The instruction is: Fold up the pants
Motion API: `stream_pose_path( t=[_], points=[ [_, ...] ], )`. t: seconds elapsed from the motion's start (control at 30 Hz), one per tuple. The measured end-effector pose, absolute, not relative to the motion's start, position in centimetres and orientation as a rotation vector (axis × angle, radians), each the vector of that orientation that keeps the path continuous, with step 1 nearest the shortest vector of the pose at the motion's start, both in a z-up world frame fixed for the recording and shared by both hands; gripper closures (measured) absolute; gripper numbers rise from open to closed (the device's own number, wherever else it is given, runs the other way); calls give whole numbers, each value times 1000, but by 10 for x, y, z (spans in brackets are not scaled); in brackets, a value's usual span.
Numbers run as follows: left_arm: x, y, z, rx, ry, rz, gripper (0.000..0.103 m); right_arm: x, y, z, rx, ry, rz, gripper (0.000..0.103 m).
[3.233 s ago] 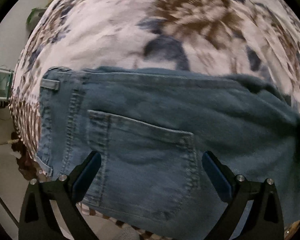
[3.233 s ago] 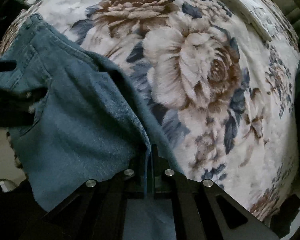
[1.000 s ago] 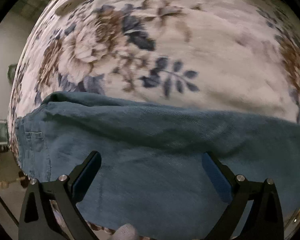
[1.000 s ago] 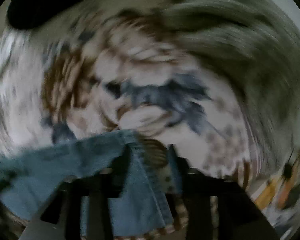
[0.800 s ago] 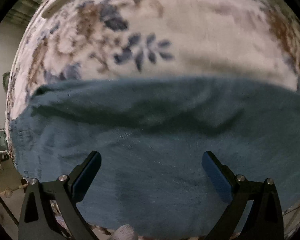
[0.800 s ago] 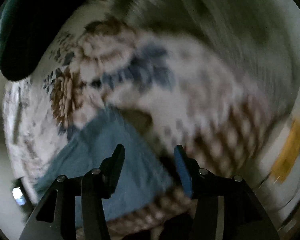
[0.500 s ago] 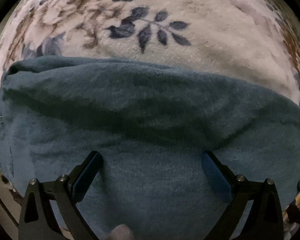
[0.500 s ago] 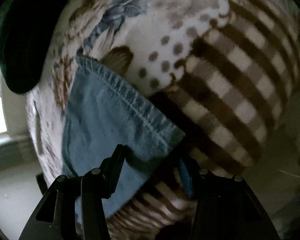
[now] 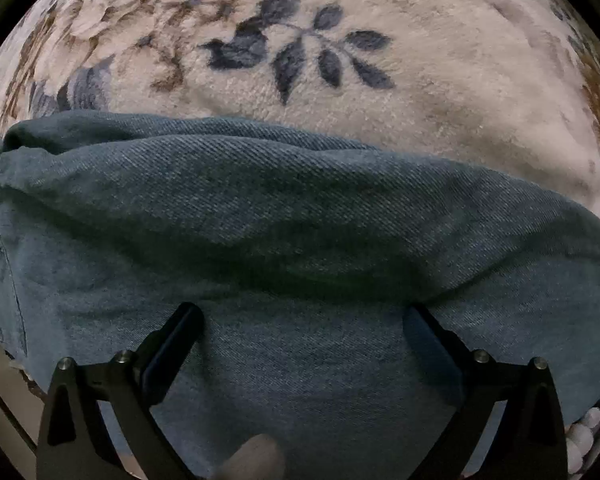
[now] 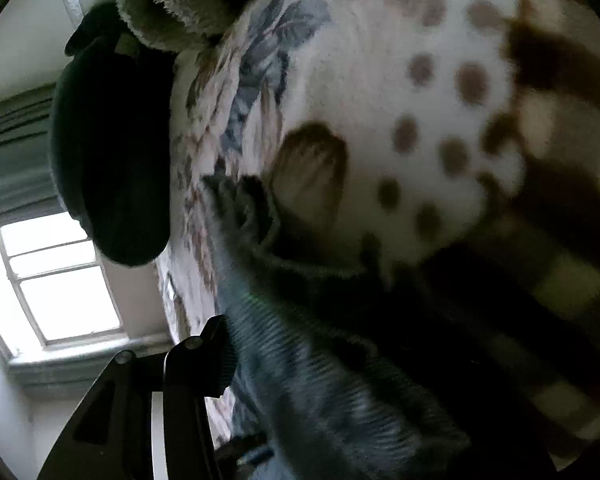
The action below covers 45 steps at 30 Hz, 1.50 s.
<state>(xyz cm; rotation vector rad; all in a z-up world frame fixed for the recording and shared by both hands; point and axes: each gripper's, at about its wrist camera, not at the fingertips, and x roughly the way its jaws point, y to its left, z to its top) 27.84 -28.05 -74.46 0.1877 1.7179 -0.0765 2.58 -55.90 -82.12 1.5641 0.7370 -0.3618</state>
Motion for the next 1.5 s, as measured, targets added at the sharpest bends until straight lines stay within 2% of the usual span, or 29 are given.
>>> stream_pose_path(
  t=[0.1,0.17,0.5,0.7,0.83,1.0,1.27,1.37,1.43,1.5],
  points=[
    [283,-283,-741,188,1712,-68,0,42,-548,-809,1429,799,-413,84],
    [283,-284,-731,167,1692,-70,0,53,-541,-801,1364,826,-429,88],
    [302,-251,-656,84,1458,-120,0,88,-493,-723,1171,771,-372,90],
    [303,-180,-601,-11,1323,-151,0,96,-439,-653,1081,740,-290,91],
    [300,-114,-587,-64,1288,-120,0,125,-372,-633,1024,776,-222,91],
    [294,-42,-584,-59,1285,-31,0,164,-278,-654,1003,879,-126,91],
    [279,47,-609,-108,1310,132,0,204,-143,-730,829,1119,-32,91],
    [272,66,-615,-128,1319,175,0,212,-104,-745,707,1208,-40,81],
    [268,76,-616,-129,1324,199,0,214,-92,-741,692,1217,-25,67],
    [265,85,-615,-134,1324,218,0,219,-90,-732,754,1247,66,48]
  ],
)
